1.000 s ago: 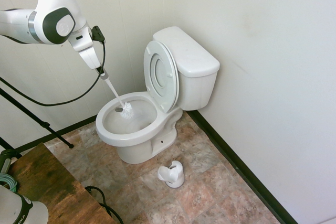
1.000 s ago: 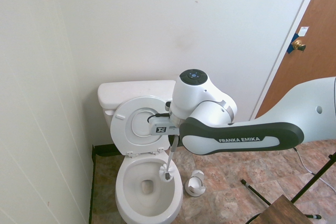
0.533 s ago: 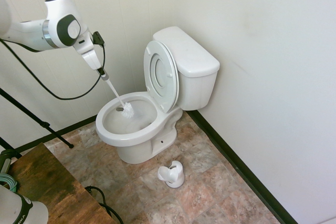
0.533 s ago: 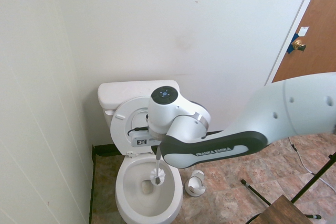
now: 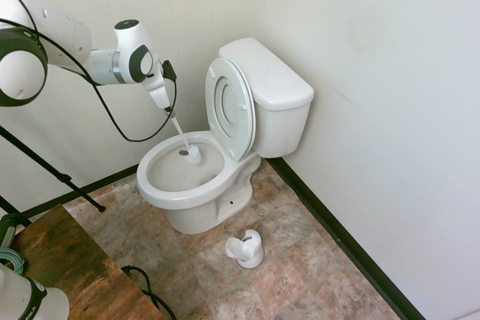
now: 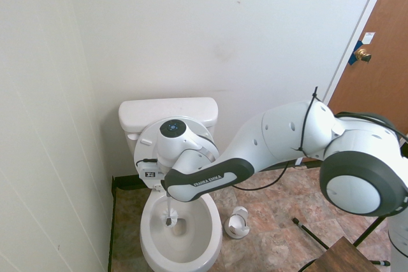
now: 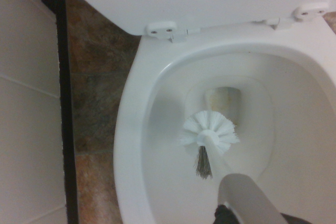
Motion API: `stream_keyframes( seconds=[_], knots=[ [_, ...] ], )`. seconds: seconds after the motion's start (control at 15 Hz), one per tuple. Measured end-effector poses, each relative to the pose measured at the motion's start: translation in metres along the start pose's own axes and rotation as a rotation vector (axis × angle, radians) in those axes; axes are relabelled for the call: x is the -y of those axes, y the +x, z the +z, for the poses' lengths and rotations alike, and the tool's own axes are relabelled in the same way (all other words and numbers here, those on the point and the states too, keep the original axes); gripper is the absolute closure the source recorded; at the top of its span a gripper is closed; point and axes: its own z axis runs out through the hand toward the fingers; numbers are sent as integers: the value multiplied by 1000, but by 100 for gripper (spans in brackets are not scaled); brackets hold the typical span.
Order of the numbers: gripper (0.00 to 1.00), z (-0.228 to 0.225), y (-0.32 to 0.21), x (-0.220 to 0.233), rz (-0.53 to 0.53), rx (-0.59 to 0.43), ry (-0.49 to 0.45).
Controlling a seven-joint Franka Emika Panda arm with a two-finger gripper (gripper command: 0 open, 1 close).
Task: Clean the toilet
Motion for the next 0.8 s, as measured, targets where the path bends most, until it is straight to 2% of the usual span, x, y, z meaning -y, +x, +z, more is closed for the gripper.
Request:
stream_keyframes(
  seconds=[0.47,0.8],
  knots=[
    [100,54,29,31,105,10,-16],
    [100,83,32,48,125,0,-34]
  ],
)
